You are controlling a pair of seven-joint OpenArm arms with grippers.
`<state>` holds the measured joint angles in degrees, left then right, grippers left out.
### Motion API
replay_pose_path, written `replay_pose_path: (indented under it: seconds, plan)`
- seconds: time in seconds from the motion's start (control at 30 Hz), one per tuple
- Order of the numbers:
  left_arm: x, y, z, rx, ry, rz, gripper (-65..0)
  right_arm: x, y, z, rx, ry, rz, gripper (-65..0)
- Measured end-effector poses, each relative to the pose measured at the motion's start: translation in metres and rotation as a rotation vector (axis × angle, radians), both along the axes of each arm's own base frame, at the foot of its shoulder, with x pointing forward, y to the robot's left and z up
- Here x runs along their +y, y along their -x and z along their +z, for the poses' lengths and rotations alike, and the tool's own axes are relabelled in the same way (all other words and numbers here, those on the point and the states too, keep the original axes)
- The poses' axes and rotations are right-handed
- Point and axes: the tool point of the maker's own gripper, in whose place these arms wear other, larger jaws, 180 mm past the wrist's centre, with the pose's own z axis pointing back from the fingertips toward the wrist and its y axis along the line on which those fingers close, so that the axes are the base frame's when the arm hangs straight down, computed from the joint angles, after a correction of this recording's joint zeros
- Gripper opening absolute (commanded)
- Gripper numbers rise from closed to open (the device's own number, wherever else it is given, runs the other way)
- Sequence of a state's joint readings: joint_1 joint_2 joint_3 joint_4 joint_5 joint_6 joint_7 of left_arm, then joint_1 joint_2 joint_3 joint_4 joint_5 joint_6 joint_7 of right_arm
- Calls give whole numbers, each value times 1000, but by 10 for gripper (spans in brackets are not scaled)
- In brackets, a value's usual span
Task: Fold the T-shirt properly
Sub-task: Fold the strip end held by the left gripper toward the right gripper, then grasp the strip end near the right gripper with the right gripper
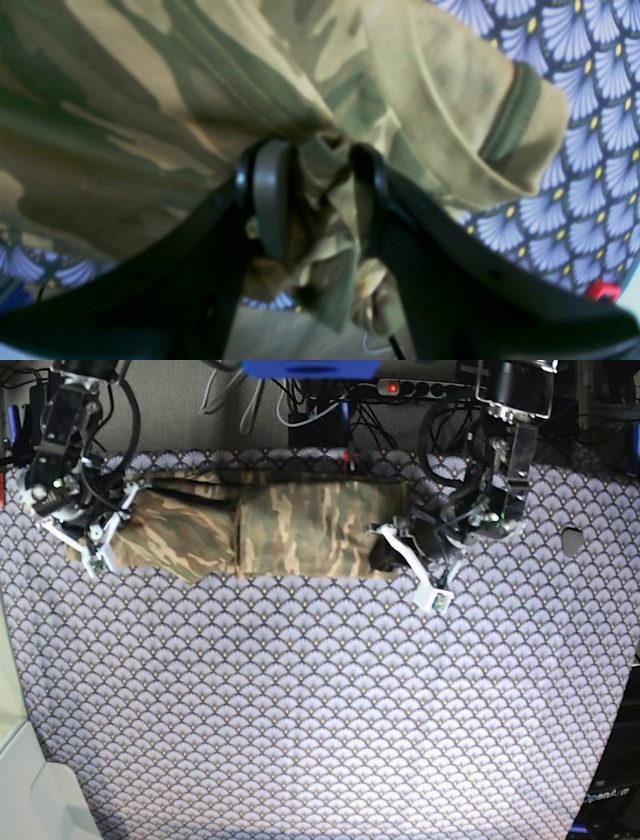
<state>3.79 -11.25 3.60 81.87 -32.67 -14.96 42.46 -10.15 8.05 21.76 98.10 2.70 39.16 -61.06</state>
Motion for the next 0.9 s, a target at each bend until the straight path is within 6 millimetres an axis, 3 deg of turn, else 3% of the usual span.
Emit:
replay_pose_path:
  seconds: [0.37, 0.7, 0.8, 0.9]
  plan:
    - [0, -1, 0, -10, 3, 6, -647, -25, -8, 22, 79, 67, -78, -224]
    - [1, -2, 0, -11, 1, 3, -647, -78, -9, 48, 13, 75, -295, -217]
    - [1, -2, 1, -12, 1, 4, -647, -80, -6, 48, 31, 66, -311, -217]
    - [1, -2, 1, -12, 2, 4, -647, -70, -15, 39, 3, -48, -307, -217]
